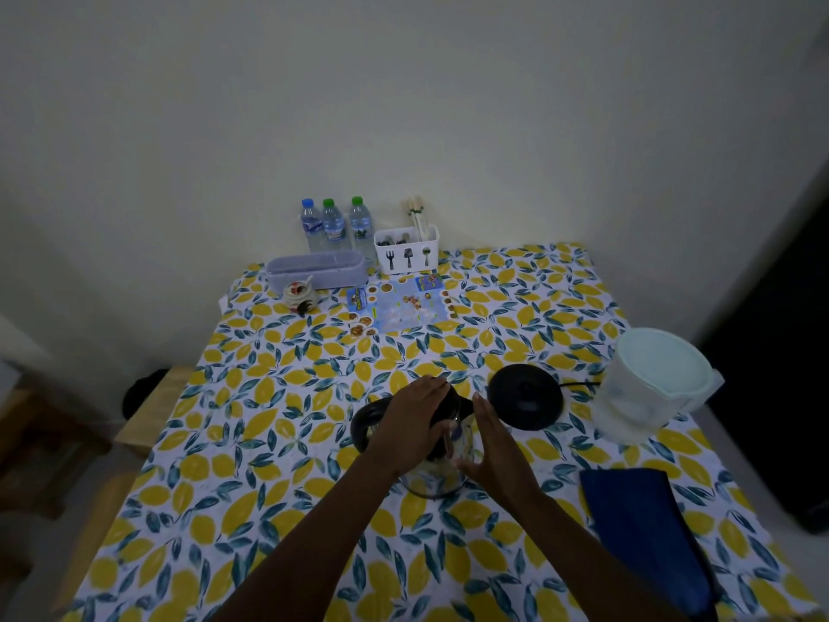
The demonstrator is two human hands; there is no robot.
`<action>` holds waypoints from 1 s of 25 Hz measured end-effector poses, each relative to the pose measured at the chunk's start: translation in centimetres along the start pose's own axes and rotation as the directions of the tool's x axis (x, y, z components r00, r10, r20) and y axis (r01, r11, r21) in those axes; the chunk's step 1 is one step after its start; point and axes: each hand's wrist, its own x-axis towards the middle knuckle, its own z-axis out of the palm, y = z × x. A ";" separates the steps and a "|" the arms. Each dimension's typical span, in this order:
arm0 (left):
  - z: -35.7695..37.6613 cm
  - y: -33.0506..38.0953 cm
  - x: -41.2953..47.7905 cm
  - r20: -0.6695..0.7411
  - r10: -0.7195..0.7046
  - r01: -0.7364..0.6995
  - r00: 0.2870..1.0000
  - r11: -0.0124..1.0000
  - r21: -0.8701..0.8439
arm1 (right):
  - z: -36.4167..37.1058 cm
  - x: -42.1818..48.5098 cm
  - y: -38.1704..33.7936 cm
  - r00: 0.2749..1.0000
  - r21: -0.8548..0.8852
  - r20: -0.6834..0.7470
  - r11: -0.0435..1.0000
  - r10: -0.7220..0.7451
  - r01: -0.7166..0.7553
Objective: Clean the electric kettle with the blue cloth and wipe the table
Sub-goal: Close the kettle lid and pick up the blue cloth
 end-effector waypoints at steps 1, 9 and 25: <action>0.2 0.1 0.1 0.002 0.002 -0.002 1.000 1.000 0.002 | 0.0 0.0 0.1 1.000 0.008 0.006 1.000 0.002 -0.002; -0.2 2.2 1.1 0.070 -0.022 0.018 0.997 0.998 0.057 | -0.6 -1.1 1.7 0.999 0.044 -0.016 0.998 -0.045 0.045; 16.5 13.2 4.3 0.472 0.120 -0.039 0.873 0.983 -0.179 | -4.6 -13.5 19.5 0.727 -0.403 -0.027 0.658 0.686 -0.636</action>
